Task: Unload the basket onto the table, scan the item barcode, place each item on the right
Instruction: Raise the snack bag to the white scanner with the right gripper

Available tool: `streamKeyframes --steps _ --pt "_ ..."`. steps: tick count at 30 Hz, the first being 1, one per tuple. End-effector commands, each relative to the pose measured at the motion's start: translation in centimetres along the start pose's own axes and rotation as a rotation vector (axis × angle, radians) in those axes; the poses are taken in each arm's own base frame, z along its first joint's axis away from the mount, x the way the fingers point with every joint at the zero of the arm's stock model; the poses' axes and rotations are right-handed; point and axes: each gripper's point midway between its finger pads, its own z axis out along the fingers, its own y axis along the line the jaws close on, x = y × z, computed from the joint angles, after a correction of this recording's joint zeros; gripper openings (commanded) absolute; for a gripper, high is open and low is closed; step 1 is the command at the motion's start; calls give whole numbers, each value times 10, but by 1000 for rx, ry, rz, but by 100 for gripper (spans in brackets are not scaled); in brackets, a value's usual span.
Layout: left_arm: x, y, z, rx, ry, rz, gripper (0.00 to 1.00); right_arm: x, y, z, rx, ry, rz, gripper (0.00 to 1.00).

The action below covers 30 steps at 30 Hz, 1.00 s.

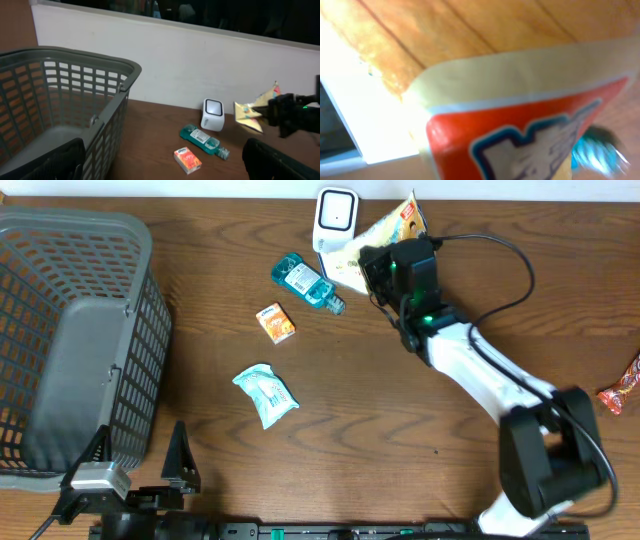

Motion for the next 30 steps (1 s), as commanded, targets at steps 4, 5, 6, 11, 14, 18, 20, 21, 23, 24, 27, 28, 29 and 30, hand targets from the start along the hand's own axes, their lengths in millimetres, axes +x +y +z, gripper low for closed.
streamKeyframes --steps 4,5,6,11,14,18,20,21,23,24,27,28,29,30 --pt "0 0 0 -1 -4 16 98 -22 3 43 -87 -169 -74 1" --pt "0 0 0 -1 -4 16 98 -23 6 46 -92 -172 -85 1" --pt "0 0 0 -1 -4 16 98 -24 15 56 -107 -178 -118 1" --pt "0 0 0 -1 -4 16 98 -33 44 88 -127 -222 -188 1" --pt "1 0 1 -1 -1 16 98 -39 48 114 -94 -259 -215 1" --pt "2 0 4 -1 -3 16 98 -34 50 141 -124 -265 -228 1" --pt "3 0 4 -1 -3 16 98 -30 49 153 -150 -279 -224 1" --pt "3 0 4 -1 -4 16 98 -28 48 157 -161 -287 -223 1" --pt "3 0 4 -1 -4 16 98 -24 45 164 -178 -313 -229 1" --pt "3 0 4 -1 -4 16 98 -21 42 166 -183 -334 -240 1" --pt "3 0 4 -1 -4 16 98 -15 38 169 -174 -338 -269 1" --pt "3 0 4 -1 -4 16 98 -13 38 169 -168 -338 -301 1" --pt "3 0 4 -1 -4 16 98 -12 42 168 -175 -343 -338 1" --pt "2 0 4 -1 -4 16 98 -11 48 167 -188 -352 -379 1"
